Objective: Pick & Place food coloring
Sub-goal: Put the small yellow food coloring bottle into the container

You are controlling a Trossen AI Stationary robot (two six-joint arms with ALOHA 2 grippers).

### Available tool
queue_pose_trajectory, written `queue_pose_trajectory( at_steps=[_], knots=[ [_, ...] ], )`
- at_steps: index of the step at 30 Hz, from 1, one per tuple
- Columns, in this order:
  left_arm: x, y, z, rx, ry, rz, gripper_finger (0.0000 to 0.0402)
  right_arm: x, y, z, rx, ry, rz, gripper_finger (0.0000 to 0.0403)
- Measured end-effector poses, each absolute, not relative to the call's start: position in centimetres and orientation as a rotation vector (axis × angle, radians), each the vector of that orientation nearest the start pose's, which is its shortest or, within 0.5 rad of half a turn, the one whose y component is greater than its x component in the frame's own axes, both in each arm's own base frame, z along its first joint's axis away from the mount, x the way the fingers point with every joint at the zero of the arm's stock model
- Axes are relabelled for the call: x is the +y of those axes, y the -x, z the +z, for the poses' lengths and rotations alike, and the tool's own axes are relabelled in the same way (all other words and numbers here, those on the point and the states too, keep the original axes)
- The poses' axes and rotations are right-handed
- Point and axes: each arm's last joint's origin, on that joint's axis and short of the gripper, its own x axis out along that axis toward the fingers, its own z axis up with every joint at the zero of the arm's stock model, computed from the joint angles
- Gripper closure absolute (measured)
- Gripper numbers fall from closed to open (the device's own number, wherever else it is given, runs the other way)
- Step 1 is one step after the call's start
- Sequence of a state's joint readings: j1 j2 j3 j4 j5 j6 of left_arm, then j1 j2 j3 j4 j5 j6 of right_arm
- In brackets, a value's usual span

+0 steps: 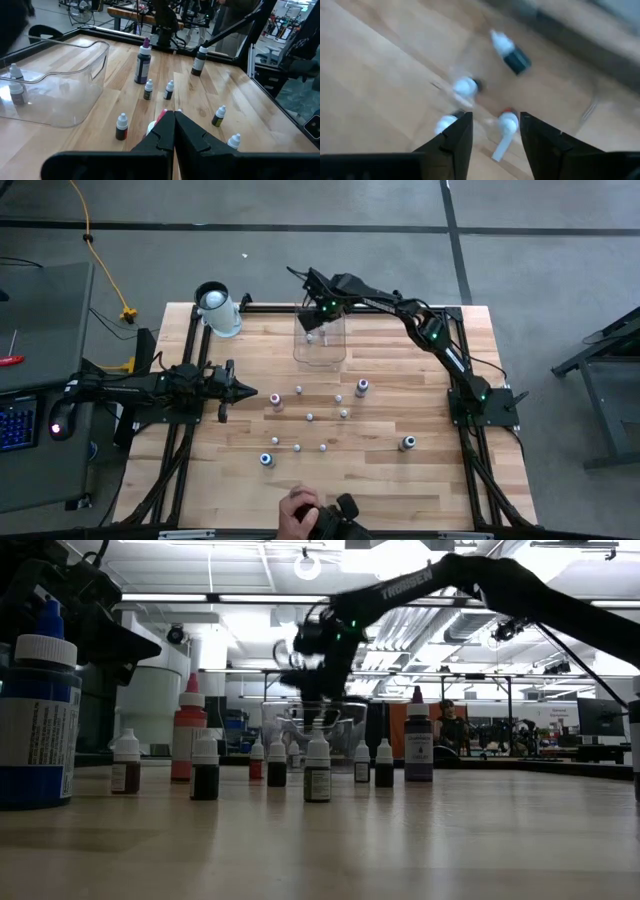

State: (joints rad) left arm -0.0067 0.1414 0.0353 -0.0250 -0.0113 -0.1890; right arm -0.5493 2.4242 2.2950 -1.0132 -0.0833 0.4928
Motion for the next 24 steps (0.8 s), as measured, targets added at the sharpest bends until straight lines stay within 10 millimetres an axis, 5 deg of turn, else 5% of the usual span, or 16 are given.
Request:
queue_pose_trajectory(
  at_steps=[9, 15, 24],
  knots=[
    [0.0, -10.4, 16.2, 0.131, 0.188, 0.017, 0.0401, -23.6, -42.5, 30.0, 0.853, -0.654, -0.611, 0.0215],
    [0.0, -10.4, 16.2, 0.13, 0.188, 0.017, 0.0401, -18.3, -40.4, 35.3, 0.898, -0.541, -0.511, 0.0213],
    [0.0, -10.5, 16.2, 0.131, 0.188, 0.017, 0.0401, -9.1, -37.4, 39.4, 1.066, -0.333, -0.439, 0.0221]
  ],
)
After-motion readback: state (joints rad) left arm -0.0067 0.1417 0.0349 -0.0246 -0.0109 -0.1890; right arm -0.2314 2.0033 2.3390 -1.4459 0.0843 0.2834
